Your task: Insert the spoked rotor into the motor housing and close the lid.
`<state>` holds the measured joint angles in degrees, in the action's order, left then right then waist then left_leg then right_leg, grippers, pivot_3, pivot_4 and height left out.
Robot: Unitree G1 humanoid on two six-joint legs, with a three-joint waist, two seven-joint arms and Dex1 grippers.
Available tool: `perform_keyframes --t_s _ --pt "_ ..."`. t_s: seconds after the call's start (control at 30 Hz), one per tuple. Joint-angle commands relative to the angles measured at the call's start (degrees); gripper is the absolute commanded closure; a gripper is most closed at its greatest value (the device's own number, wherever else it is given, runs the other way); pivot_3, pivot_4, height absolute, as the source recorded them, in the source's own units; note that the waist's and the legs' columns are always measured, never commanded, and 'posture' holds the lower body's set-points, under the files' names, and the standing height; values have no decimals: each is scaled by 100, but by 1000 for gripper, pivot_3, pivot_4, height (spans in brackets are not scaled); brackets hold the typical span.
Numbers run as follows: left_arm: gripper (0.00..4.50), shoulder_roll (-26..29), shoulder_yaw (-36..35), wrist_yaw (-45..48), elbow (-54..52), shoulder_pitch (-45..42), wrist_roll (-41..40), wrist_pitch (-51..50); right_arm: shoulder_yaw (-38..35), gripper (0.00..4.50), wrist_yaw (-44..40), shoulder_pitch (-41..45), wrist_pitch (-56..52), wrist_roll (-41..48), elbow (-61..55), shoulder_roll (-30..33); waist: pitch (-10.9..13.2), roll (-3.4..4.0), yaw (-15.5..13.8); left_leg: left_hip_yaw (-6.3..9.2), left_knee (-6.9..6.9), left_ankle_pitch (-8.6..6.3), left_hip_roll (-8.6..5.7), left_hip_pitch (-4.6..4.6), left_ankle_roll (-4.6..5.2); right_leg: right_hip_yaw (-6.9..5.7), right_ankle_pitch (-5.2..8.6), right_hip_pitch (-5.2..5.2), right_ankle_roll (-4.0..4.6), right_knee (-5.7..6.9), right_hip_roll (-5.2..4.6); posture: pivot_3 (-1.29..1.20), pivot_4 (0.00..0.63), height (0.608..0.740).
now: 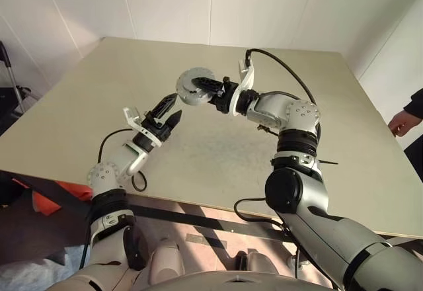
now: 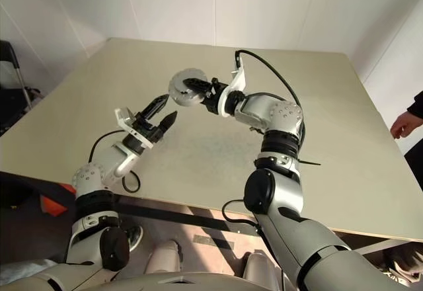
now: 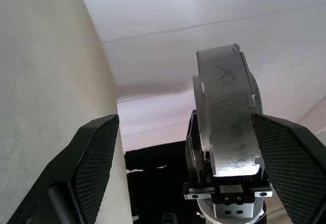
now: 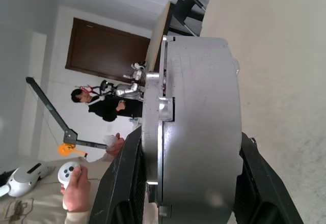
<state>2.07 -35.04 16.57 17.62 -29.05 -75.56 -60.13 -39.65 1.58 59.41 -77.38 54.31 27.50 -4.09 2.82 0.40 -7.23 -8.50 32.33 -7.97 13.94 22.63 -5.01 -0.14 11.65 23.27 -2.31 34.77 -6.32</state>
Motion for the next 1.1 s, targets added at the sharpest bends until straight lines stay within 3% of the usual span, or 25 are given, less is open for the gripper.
perform_keyframes --t_s 0.03,0.37,0.73,1.1 --pt "124 5 72 83 -80 -157 -358 -83 136 2468 -32 48 -81 268 -253 -51 0 0 3 0 0 0 0 -1 0 1 0 0 0 1 0 0 0 740" --pt "124 77 128 53 -70 -160 -615 -13 321 2468 -42 -72 -36 257 -273 -32 0 0 2 0 -1 0 0 2 0 0 -3 1 -5 -1 0 0 0 740" --pt "124 -35 427 315 790 -753 -177 279 426 2468 -91 -102 -1 308 -367 -22 0 -1 -5 1 8 1 0 2 -1 0 -4 -2 -7 2 -1 0 0 740" --pt "124 5 415 393 876 -784 -58 427 450 2468 -53 -198 36 262 -430 12 0 -1 -7 1 9 1 0 2 0 0 -5 -3 -7 3 -1 0 0 740"
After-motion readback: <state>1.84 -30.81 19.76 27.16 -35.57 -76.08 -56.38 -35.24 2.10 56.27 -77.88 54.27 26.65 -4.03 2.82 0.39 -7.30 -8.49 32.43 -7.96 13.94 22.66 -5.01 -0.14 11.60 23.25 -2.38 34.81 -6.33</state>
